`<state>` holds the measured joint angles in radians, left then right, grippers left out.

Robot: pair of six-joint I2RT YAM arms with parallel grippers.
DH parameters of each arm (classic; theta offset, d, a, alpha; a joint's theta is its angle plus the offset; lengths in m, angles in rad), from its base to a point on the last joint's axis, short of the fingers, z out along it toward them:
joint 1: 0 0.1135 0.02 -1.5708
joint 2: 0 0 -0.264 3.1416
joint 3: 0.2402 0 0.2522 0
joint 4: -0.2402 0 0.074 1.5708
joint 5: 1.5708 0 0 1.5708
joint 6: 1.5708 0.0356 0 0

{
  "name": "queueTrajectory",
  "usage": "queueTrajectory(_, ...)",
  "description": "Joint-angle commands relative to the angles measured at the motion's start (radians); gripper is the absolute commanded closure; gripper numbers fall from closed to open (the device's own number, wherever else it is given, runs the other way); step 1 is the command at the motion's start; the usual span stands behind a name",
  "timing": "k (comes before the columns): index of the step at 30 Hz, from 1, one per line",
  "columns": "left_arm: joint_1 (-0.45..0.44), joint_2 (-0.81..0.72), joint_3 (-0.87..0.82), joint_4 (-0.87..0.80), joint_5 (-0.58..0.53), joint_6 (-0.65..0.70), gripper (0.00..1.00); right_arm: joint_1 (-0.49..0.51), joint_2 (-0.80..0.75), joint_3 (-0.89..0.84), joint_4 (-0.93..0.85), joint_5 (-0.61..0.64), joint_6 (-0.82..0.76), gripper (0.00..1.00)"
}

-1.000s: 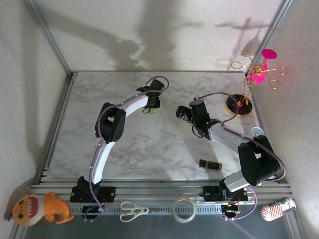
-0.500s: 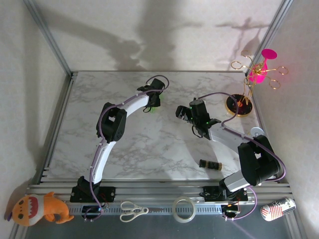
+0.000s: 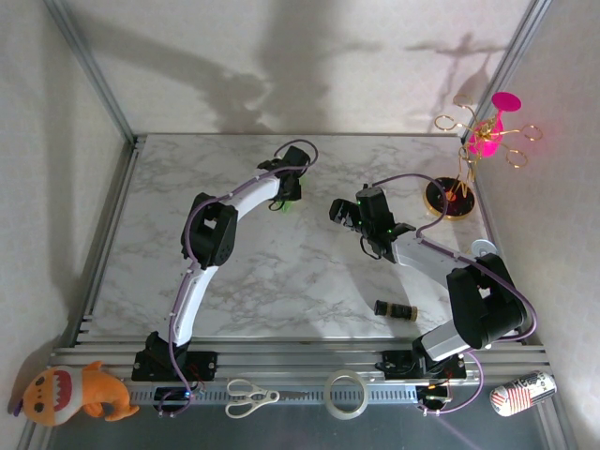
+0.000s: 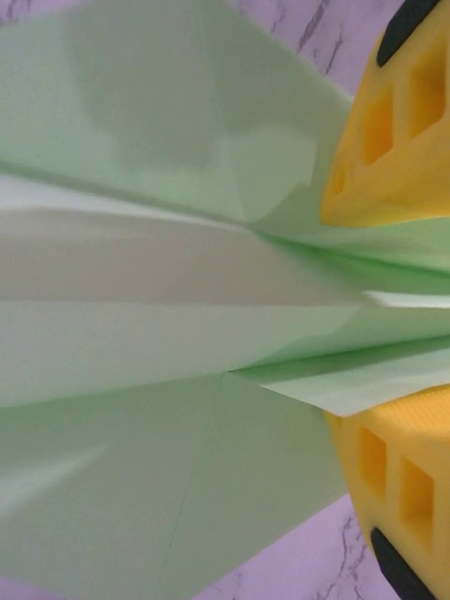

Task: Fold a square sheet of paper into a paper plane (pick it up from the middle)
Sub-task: Move the paper plane to the top-center of the table.

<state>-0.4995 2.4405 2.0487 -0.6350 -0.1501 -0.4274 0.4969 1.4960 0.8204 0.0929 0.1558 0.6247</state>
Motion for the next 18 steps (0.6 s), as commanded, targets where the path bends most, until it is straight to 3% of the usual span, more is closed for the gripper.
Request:
queueTrajectory(1, 0.008, -0.114, 0.018, -0.030, -0.010, -0.026, 0.55, -0.006, -0.006, 0.034, 0.002, 0.012, 0.014, 0.07)
queueTrajectory(13, 0.010, -0.366, -0.141, 0.095, -0.042, -0.053, 0.49, -0.005, -0.058, 0.043, -0.002, 0.073, -0.015, 0.03)
queueTrajectory(18, 0.019, -0.533, -0.298, 0.206, -0.101, -0.049, 0.44, -0.008, -0.080, 0.046, 0.010, 0.096, -0.055, 0.01)
